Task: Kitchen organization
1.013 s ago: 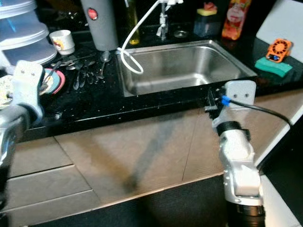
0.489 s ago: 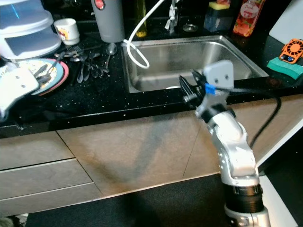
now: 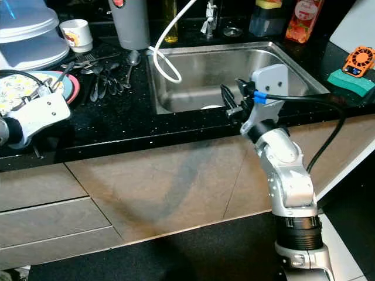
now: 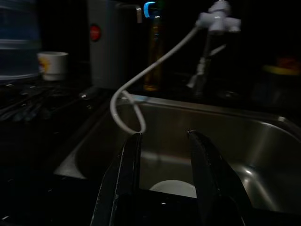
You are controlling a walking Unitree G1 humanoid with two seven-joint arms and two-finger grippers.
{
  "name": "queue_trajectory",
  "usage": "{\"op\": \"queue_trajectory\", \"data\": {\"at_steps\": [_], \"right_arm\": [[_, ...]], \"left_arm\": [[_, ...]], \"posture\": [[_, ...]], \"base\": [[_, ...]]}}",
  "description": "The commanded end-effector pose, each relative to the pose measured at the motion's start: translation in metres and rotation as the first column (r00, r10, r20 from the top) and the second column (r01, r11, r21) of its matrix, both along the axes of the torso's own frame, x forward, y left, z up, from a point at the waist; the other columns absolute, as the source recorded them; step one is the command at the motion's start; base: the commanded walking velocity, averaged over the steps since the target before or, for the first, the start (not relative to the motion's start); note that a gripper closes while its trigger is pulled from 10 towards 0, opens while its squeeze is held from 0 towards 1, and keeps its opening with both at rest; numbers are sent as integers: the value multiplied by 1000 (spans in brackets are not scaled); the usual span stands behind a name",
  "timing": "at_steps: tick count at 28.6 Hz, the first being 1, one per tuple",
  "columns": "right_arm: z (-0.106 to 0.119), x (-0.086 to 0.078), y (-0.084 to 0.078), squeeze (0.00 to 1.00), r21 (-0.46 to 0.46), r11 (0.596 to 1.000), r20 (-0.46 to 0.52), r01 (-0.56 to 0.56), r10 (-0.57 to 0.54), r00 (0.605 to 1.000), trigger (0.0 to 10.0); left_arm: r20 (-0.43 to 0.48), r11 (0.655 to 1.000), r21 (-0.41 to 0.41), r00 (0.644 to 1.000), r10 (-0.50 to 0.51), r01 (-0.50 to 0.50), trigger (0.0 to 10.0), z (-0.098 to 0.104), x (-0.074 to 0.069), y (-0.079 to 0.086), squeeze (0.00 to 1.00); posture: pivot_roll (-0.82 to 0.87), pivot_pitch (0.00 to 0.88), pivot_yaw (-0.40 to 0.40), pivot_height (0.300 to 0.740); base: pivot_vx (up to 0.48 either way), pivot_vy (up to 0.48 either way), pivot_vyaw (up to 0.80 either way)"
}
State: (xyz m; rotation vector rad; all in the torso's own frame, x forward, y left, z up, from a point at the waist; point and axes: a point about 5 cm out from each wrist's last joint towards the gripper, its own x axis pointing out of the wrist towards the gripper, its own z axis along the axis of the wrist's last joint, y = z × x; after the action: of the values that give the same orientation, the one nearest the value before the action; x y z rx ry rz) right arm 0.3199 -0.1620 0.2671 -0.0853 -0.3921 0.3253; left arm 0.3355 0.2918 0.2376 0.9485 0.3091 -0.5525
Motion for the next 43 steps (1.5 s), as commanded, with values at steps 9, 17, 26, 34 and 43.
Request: {"op": "queue_trajectory", "data": {"at_steps": [9, 17, 26, 34, 43], "right_arm": [[3, -2, -1, 0, 25, 1000, 15, 9, -9, 1000, 10000], [-1, -4, -3, 0, 35, 999, 4, 17, -18, 1000, 10000], [-4, -6, 0, 0, 47, 999, -5, 19, -19, 1000, 10000], [-8, -7, 3, 0, 62, 998, -16, 18, -17, 1000, 10000], [-11, -5, 9, 0, 83, 997, -22, 4, -2, 1000, 10000]], "left_arm": [[-76, 999, -42, 997, -27, 23, 0, -34, 7, -12, 0], [68, 984, -150, 992, 108, -97, 10000, -21, 21, -12, 0], [205, 806, -540, 891, 406, -243, 10000, 18, 32, -22, 208], [350, 893, -277, 828, 438, -355, 10000, 12, 12, -32, 0], [360, 782, -340, 697, 621, -522, 10000, 36, 6, 12, 0]], "posture": [[46, 56, -9, 740], [45, 60, -12, 740], [43, 67, -3, 740], [59, 72, -4, 740], [94, 73, 3, 740]], "base": [[0, 0, 0], [0, 0, 0], [0, 0, 0], [0, 0, 0], [0, 0, 0]]}}
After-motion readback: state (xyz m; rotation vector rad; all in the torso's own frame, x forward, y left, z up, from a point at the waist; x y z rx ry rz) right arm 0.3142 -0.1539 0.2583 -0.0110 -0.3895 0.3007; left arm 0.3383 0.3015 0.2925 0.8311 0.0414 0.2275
